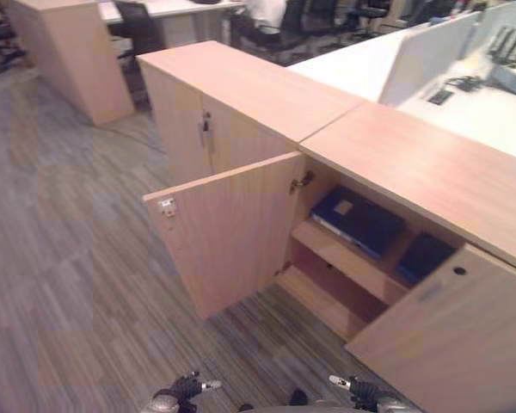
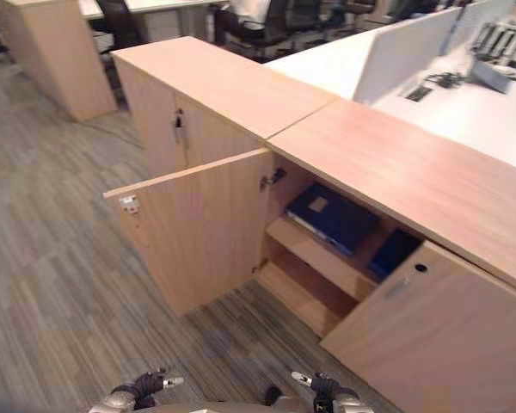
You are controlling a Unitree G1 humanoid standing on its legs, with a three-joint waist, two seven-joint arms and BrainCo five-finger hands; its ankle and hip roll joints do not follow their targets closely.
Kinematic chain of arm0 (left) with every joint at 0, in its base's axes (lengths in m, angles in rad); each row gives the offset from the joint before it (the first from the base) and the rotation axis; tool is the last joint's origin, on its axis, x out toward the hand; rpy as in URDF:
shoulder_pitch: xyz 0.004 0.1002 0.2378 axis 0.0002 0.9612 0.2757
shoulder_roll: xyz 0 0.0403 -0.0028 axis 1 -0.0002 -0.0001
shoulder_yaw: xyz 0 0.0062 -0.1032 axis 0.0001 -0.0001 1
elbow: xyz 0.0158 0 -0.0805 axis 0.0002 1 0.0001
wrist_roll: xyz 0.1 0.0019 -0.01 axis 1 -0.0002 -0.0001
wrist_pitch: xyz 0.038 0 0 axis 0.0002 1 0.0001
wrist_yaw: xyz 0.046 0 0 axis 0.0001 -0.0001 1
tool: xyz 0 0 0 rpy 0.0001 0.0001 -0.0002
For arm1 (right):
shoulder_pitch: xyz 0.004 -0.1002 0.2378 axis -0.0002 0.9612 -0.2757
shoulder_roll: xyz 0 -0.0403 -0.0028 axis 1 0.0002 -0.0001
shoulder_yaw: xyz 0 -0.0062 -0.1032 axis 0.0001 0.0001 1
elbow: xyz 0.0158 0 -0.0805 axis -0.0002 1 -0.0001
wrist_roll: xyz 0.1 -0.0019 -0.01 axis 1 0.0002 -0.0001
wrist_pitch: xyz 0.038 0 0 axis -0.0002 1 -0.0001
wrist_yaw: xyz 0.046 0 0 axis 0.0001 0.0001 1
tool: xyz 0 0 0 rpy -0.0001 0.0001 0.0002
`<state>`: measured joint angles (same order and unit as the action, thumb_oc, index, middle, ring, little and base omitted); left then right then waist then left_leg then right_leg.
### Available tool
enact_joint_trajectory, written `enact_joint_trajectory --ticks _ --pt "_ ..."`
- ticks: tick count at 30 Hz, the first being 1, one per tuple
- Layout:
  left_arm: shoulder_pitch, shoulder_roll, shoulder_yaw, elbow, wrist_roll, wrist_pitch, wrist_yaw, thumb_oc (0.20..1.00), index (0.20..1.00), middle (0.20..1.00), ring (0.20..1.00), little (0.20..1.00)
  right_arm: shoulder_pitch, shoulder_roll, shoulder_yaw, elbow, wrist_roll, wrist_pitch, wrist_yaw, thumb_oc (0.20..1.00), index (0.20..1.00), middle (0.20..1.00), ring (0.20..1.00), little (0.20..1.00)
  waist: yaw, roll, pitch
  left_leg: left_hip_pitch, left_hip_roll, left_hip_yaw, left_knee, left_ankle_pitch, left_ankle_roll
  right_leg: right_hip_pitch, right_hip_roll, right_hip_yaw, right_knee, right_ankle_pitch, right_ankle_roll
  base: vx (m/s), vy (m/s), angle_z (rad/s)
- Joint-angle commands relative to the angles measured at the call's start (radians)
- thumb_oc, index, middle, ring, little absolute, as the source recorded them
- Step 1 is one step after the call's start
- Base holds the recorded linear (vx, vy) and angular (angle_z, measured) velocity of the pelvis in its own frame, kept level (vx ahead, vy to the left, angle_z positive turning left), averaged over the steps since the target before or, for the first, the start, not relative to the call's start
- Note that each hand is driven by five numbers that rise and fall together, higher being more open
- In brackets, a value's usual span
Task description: Put the empty folder in the office cabinet
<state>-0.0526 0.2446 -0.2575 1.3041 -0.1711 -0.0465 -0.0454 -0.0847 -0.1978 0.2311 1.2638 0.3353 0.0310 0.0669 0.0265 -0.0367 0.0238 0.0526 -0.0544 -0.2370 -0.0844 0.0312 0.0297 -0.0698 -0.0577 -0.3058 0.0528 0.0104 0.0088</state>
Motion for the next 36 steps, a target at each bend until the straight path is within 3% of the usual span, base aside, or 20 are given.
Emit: enact_joint_trajectory --ticks 1,5,6,7,8,9,10,11,12,13,17,18,19,20,21,24,28,32,36 --pt "-0.047 -0.015 0.060 0.055 -0.013 -0.016 0.018 1.000 1.000 1.000 1.000 1.000 -0.015 0.007 -0.001 0.029 0.026 -0.023 -0.007 1.000 1.000 1.000 1.000 1.000 0.000 -0.027 0.000 -0.044 -0.016 0.086 -0.003 -0.037 -0.058 0.099 -0.011 0.000 -0.075 -0.044 0.081 0.11 -0.192 0.24" --pt "-0.031 -0.006 0.119 0.069 -0.053 -0.009 0.036 1.000 1.000 1.000 1.000 1.000 0.001 0.014 0.005 0.031 0.010 -0.024 -0.003 1.000 1.000 1.000 1.000 1.000 0.017 -0.041 0.014 -0.031 0.008 0.097 0.010 -0.043 -0.073 0.128 0.003 -0.013 -0.099 -0.048 0.075 0.03 -0.137 0.19" --pt "-0.029 0.000 0.153 0.068 -0.095 -0.008 0.047 1.000 1.000 1.000 1.000 1.000 0.010 0.012 0.001 0.033 0.009 -0.024 -0.004 1.000 1.000 1.000 1.000 1.000 0.025 -0.054 0.039 -0.090 0.013 0.127 0.123 -0.068 -0.092 0.132 -0.007 -0.034 -0.096 -0.052 0.069 -0.03 -0.157 0.08" --pt "-0.029 0.000 0.153 0.068 -0.095 -0.008 0.047 1.000 1.000 1.000 1.000 1.000 0.009 0.012 0.001 0.033 0.009 -0.024 -0.004 1.000 1.000 1.000 1.000 1.000 0.022 -0.055 0.037 -0.094 0.012 0.125 0.124 -0.066 -0.091 0.129 -0.008 -0.037 -0.096 -0.052 0.070 -0.14 -0.134 0.18" --pt "-0.028 -0.004 0.188 0.063 -0.137 -0.011 0.064 1.000 1.000 1.000 1.000 1.000 0.019 0.006 -0.003 0.037 0.009 -0.023 -0.005 1.000 1.000 1.000 1.000 1.000 0.028 -0.062 0.065 -0.155 0.032 0.190 0.229 -0.082 -0.107 0.139 -0.018 -0.063 -0.099 -0.060 0.063 -0.13 -0.018 0.26" --pt "-0.027 0.066 0.244 0.044 -0.191 0.012 0.029 1.000 1.000 1.000 1.000 1.000 0.025 -0.023 -0.018 0.033 0.007 -0.022 0.009 1.000 1.000 1.000 1.000 1.000 0.026 -0.051 0.075 -0.191 0.074 0.260 0.259 -0.067 -0.118 0.137 -0.031 -0.077 -0.096 -0.063 0.065 -0.13 -0.019 0.40" --pt "-0.027 0.067 0.244 0.044 -0.191 0.013 0.029 1.000 1.000 1.000 1.000 1.000 0.025 -0.023 -0.018 0.033 0.007 -0.022 0.009 1.000 1.000 1.000 1.000 1.000 0.024 -0.052 0.072 -0.194 0.073 0.259 0.259 -0.065 -0.118 0.134 -0.031 -0.078 -0.095 -0.063 0.065 -0.06 0.056 0.47" --pt "-0.019 0.119 0.284 0.051 -0.202 -0.023 0.035 1.000 1.000 1.000 1.000 1.000 0.023 -0.030 -0.041 0.056 0.015 -0.018 0.007 1.000 1.000 1.000 1.000 1.000 0.025 -0.049 0.080 -0.193 0.124 0.328 0.262 -0.056 -0.116 0.136 -0.035 -0.077 -0.090 -0.063 0.061 -0.01 0.027 0.49" --pt "-0.005 0.130 0.312 0.060 -0.232 -0.009 0.065 1.000 1.000 1.000 1.000 1.000 0.029 -0.035 -0.053 0.044 0.027 -0.020 -0.003 1.000 1.000 1.000 1.000 1.000 0.028 -0.049 0.080 -0.181 0.156 0.358 0.252 -0.048 -0.113 0.141 -0.036 -0.071 -0.095 -0.059 0.064 0.05 0.019 0.38" --pt "0.033 0.127 0.354 0.033 -0.242 -0.019 0.070 1.000 1.000 1.000 1.000 1.000 0.043 -0.045 -0.077 0.054 0.035 -0.018 0.000 1.000 1.000 1.000 1.000 1.000 0.038 -0.047 0.072 -0.161 0.192 0.345 0.207 -0.020 -0.120 0.154 -0.032 -0.061 -0.109 -0.059 0.064 0.10 0.011 0.06" --pt "0.090 0.133 0.433 -0.129 -0.328 -0.053 0.117 1.000 1.000 1.000 1.000 1.000 0.083 -0.059 -0.125 0.065 0.031 -0.022 -0.002 1.000 1.000 1.000 1.000 1.000 0.047 -0.025 0.063 -0.149 0.253 0.310 0.071 0.085 -0.149 0.165 -0.026 -0.072 -0.118 -0.083 0.066 0.06 0.054 -0.09" --pt "0.090 0.133 0.433 -0.129 -0.328 -0.053 0.117 1.000 1.000 1.000 1.000 1.000 0.083 -0.059 -0.125 0.065 0.031 -0.022 -0.002 1.000 1.000 1.000 1.000 1.000 0.047 -0.025 0.063 -0.149 0.253 0.310 0.071 0.085 -0.149 0.165 -0.026 -0.072 -0.118 -0.083 0.066 0.02 0.090 0.18" --pt "0.122 0.157 0.459 -0.291 -0.341 -0.061 0.138 1.000 1.000 1.000 1.000 1.000 0.104 -0.071 -0.165 0.067 0.033 -0.025 -0.009 1.000 1.000 1.000 1.000 1.000 0.050 -0.007 0.068 -0.146 0.277 0.346 0.008 0.115 -0.155 0.173 -0.024 -0.089 -0.127 -0.086 0.069 0.00 0.063 0.22" --pt "0.122 0.157 0.459 -0.293 -0.340 -0.060 0.139 1.000 1.000 1.000 1.000 1.000 0.105 -0.071 -0.165 0.067 0.033 -0.025 -0.009 1.000 1.000 1.000 1.000 1.000 0.051 -0.006 0.068 -0.145 0.277 0.347 0.008 0.115 -0.155 0.174 -0.024 -0.088 -0.127 -0.086 0.069 0.04 0.147 0.20" --pt "0.169 0.171 0.490 -0.472 -0.321 -0.059 0.160 1.000 1.000 1.000 1.000 1.000 0.121 -0.073 -0.207 0.079 0.044 -0.022 -0.014 1.000 1.000 1.000 1.000 1.000 0.053 0.024 0.053 -0.139 0.281 0.358 -0.003 0.111 -0.172 0.180 -0.017 -0.105 -0.140 -0.083 0.073 0.06 0.165 0.35" --pt "0.217 0.171 0.545 -0.678 -0.280 -0.062 0.184 1.000 1.000 1.000 1.000 1.000 0.130 -0.073 -0.253 0.081 0.051 -0.004 -0.011 1.000 1.000 1.000 1.000 1.000 0.056 0.051 0.029 -0.136 0.258 0.356 -0.003 0.093 -0.180 0.168 -0.038 -0.116 -0.140 -0.076 0.084 0.06 0.199 0.34" --pt "0.215 0.186 0.578 -0.727 -0.255 -0.065 0.202 1.000 1.000 1.000 1.000 1.000 0.121 -0.069 -0.259 0.086 0.044 0.009 -0.003 1.000 1.000 1.000 1.000 1.000 0.061 0.064 0.021 -0.123 0.226 0.355 -0.003 0.068 -0.173 0.161 -0.067 -0.115 -0.140 -0.061 0.099 0.03 0.163 -0.01" --pt "0.174 0.247 0.614 -0.807 -0.219 -0.081 0.241 1.000 1.000 1.000 1.000 1.000 0.119 -0.054 -0.245 0.037 0.045 0.014 0.004 1.000 1.000 1.000 1.000 1.000 0.055 0.061 0.012 -0.096 0.162 0.362 -0.003 0.019 -0.139 0.164 -0.125 -0.101 -0.140 -0.027 0.134 0.05 0.196 0.04" --pt "0.138 0.300 0.603 -0.788 -0.188 -0.070 0.241 1.000 1.000 1.000 1.000 1.000 0.119 -0.051 -0.237 0.023 0.042 0.016 0.006 1.000 1.000 1.000 1.000 1.000 0.049 0.056 0.008 -0.081 0.146 0.370 -0.003 0.002 -0.127 0.169 -0.142 -0.091 -0.140 -0.019 0.146 0.04 0.094 -0.03"
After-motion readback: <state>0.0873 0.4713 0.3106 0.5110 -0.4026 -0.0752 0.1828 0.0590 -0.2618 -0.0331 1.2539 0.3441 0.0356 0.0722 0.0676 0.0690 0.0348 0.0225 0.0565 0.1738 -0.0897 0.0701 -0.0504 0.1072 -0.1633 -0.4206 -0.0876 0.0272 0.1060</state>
